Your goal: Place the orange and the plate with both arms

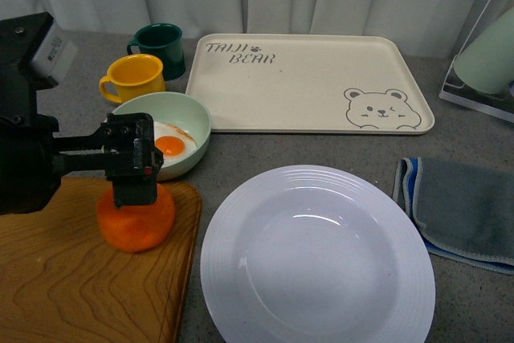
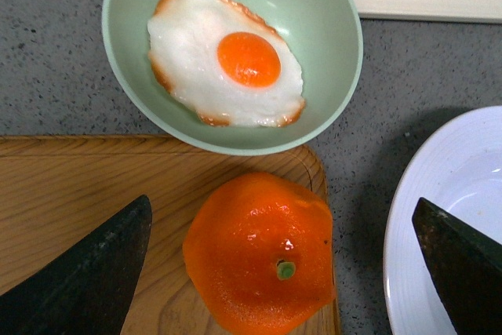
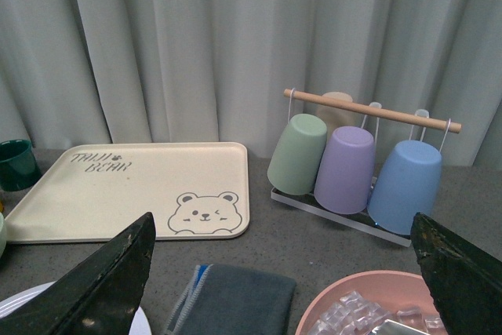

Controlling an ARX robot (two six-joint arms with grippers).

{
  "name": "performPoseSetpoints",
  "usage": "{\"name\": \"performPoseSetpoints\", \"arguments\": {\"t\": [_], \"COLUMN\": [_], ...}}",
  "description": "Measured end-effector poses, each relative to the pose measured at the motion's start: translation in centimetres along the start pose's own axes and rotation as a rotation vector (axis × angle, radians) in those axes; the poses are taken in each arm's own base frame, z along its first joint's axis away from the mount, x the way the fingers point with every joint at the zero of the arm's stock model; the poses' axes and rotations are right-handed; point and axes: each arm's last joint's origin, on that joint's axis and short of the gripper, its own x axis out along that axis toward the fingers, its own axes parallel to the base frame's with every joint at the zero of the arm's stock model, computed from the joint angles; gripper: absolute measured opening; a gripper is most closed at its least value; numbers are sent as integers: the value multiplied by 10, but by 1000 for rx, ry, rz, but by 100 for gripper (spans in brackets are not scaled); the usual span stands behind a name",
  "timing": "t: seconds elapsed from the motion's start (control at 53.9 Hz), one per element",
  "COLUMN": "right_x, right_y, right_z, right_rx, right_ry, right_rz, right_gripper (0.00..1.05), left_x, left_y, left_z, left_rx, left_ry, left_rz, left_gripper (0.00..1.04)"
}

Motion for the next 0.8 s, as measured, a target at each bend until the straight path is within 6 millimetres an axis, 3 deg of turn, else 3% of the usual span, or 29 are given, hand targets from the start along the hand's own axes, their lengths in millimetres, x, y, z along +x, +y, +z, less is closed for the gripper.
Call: {"name": "performPoseSetpoints", "arguments": {"t": [0.167,0.538,0.686,0.797], "right_x": [0,0,0,0], "right_y": [0,0,0,0], "right_z": [0,0,0,0], "right_rx": [0,0,0,0], "right_ry": [0,0,0,0], "right_rz": [0,0,0,0], "right_gripper": [95,95,95,95], "left_x": [12,28,30,23], "left_y": [-2,1,1,-4], "left_z": [-10,-20,-21,-16], "left_rx": [8,16,13,34], "left_ry": [99,149,157,140], "left_rz": [-4,35,38,37], "left_gripper": [98,97,67,57]}}
